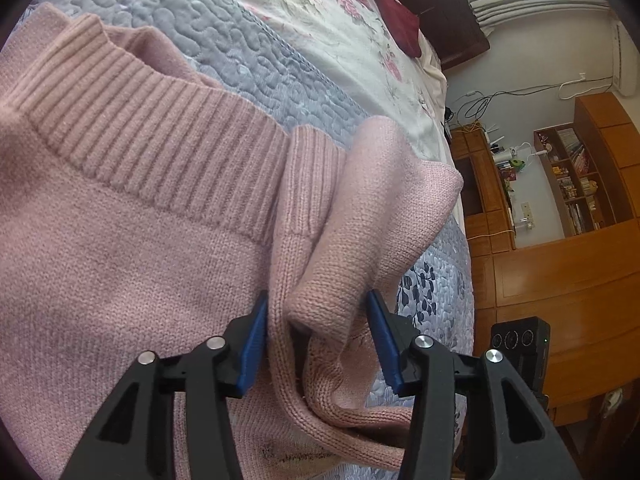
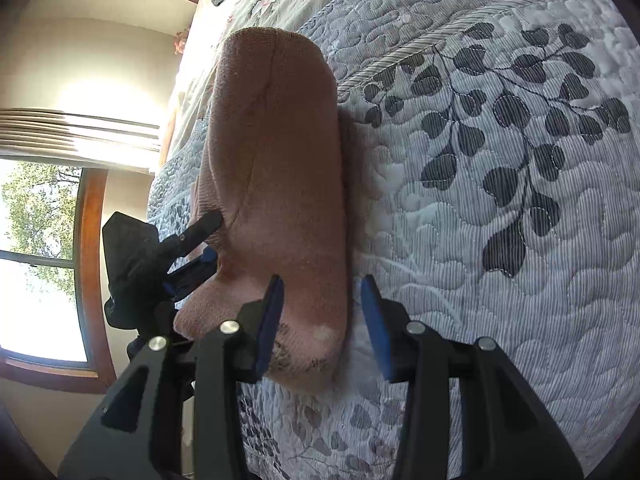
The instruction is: Fold small clothes
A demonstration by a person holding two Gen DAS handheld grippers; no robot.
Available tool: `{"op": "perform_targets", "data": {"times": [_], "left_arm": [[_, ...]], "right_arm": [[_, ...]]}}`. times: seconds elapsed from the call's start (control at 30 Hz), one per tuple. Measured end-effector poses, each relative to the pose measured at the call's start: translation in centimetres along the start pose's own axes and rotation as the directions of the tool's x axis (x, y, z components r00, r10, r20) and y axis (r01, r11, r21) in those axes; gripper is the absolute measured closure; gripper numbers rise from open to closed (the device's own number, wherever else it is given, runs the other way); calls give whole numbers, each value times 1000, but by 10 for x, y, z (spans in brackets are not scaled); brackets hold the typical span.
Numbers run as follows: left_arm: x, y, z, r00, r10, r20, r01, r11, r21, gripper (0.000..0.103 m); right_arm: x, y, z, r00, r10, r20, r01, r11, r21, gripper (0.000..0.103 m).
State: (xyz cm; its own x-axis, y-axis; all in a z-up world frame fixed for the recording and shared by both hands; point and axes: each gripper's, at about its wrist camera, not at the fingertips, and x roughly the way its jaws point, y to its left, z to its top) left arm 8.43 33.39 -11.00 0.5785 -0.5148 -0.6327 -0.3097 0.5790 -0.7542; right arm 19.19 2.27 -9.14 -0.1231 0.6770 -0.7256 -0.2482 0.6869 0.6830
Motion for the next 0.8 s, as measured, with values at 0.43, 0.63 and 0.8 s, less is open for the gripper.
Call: {"op": "perform_targets", "data": {"times": [0.43, 0.63, 0.8], "left_arm": [[-41, -57, -12, 987, -48, 151, 19, 982, 188, 86], [-109, -44, -3, 958, -79, 277, 25, 981, 192, 87], [-161, -13, 15, 935, -16, 353, -47, 984, 170, 87]], "right_arm": [[20, 3, -11, 999, -49, -10, 49, 999, 4, 63], [23, 6, -26, 999, -52, -13, 52, 999, -15, 63], [37, 24, -31, 998, -56, -25, 55, 997, -50, 63]]}}
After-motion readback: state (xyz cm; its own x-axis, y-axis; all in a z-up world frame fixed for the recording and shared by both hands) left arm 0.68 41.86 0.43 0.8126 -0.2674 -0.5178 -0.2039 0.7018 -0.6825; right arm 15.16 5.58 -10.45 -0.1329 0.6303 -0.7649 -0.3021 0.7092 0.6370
